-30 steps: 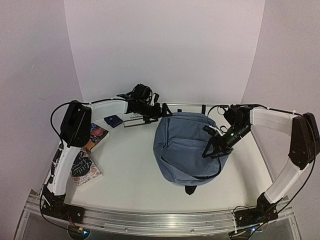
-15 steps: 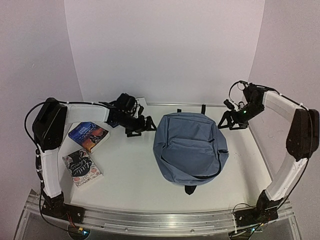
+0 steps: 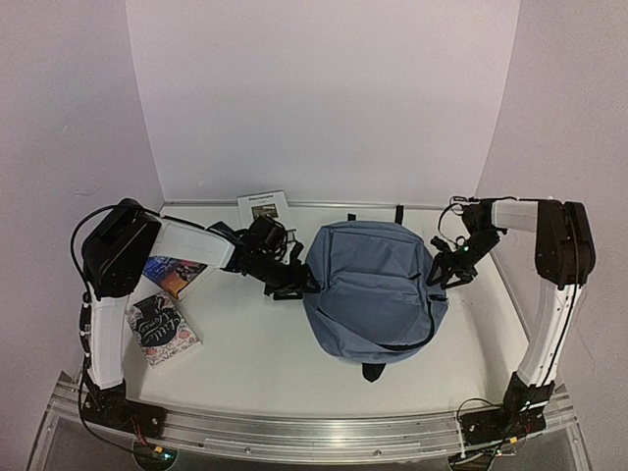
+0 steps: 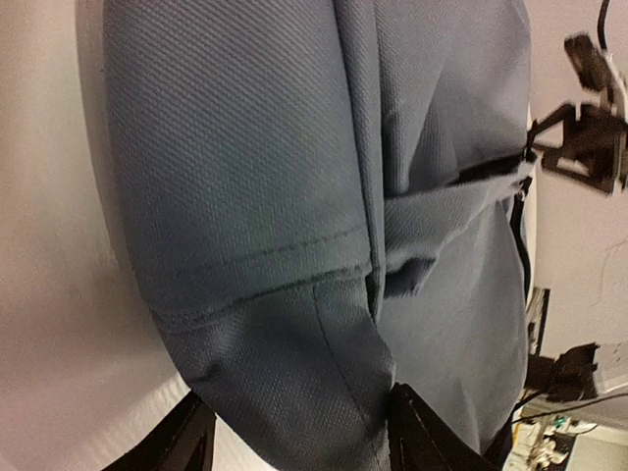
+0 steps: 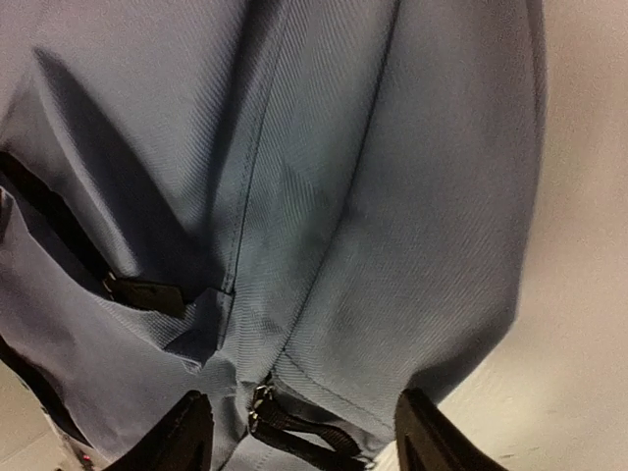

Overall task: Pack the student bag
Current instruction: Adjust the student bag at the center of the board.

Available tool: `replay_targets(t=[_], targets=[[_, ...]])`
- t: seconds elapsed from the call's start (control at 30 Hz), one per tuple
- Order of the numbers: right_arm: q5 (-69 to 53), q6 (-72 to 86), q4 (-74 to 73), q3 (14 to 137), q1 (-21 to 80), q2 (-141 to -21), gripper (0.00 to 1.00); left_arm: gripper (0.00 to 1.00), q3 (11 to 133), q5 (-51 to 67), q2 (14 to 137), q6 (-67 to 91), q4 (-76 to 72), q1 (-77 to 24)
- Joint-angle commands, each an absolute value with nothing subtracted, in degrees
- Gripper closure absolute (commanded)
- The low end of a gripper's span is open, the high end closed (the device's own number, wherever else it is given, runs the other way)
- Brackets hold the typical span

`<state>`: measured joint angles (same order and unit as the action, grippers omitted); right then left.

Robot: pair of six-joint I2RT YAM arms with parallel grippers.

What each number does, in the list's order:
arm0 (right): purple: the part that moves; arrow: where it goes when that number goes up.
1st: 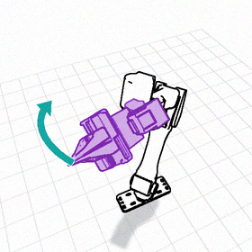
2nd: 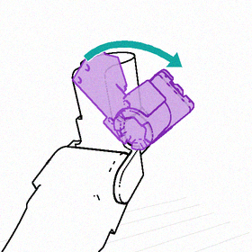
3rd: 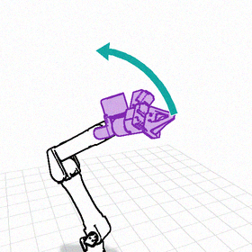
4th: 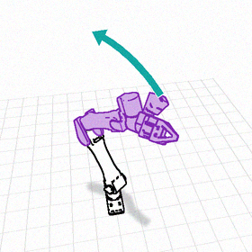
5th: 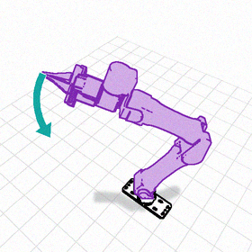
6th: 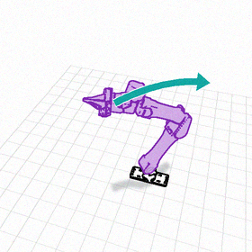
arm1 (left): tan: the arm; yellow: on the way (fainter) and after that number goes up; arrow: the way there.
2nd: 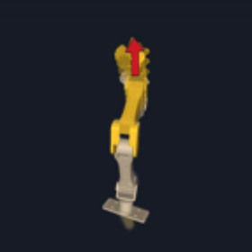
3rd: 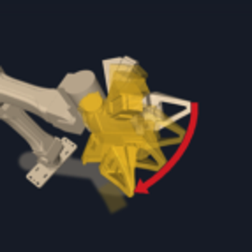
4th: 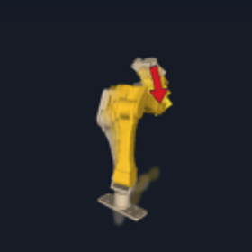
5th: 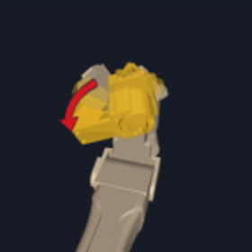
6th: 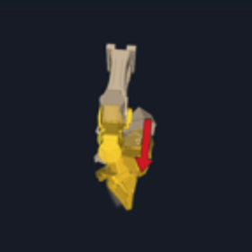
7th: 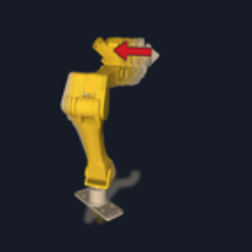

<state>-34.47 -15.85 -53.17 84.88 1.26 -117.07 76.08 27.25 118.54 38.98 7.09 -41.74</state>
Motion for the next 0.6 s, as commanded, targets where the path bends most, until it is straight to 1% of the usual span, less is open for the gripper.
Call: replay_targets(t=[0.0, 0.13, 0.23, 0.3, 0.33, 0.4, 0.47, 0.53, 0.57], targets=[[-42.4, -16.5, -52.6, 75.9, 1.5, -111.3, 0.42, 0.53, 85.3, 30.8, 124.7, 37.6, 7.0, -39.5], [-44.5, -16.9, -51.7, 69.3, 2.5, -107.5, 0.44, 0.59, 92.0, 33.1, 128.9, 36.4, 9.0, -36.4], [-46.0, -17.0, -51.3, 66.1, 4.8, -105.0, 0.43, 0.61, 100.2, 33.4, 132.5, 33.8, 13.3, -34.8], [-46.7, -16.6, -51.1, 65.7, 7.9, -102.7, 0.42, 0.6, 107.6, 32.9, 135.9, 31.4, 18.9, -33.8], [-47.5, -16.2, -51.1, 65.7, 9.4, -101.8, 0.41, 0.57, 112.1, 32.1, 137.3, 30.3, 21.4, -33.5], [-48.6, -14.7, -51.2, 66.7, 11.8, -100.0, 0.38, 0.45, 116.6, 29.9, 138.2, 29.1, 25.4, -32.6], [-48.6, -12.9, -51.4, 69.0, 12.2, -98.4, 0.32, 0.28, 115.7, 28.1, 135.8, 28.9, 26.0, -31.7], [-45.8, -12.4, -51.7, 72.0, 10.9, -96.2, 0.24, 0.16, 110.7, 25.3, 129.9, 28.7, 24.7, -31.5], [-44.1, -12.5, -51.7, 73.2, 9.9, -95.5, 0.2, 0.13, 107.6, 23.9, 127.1, 28.6, 24.2, -31.5]])
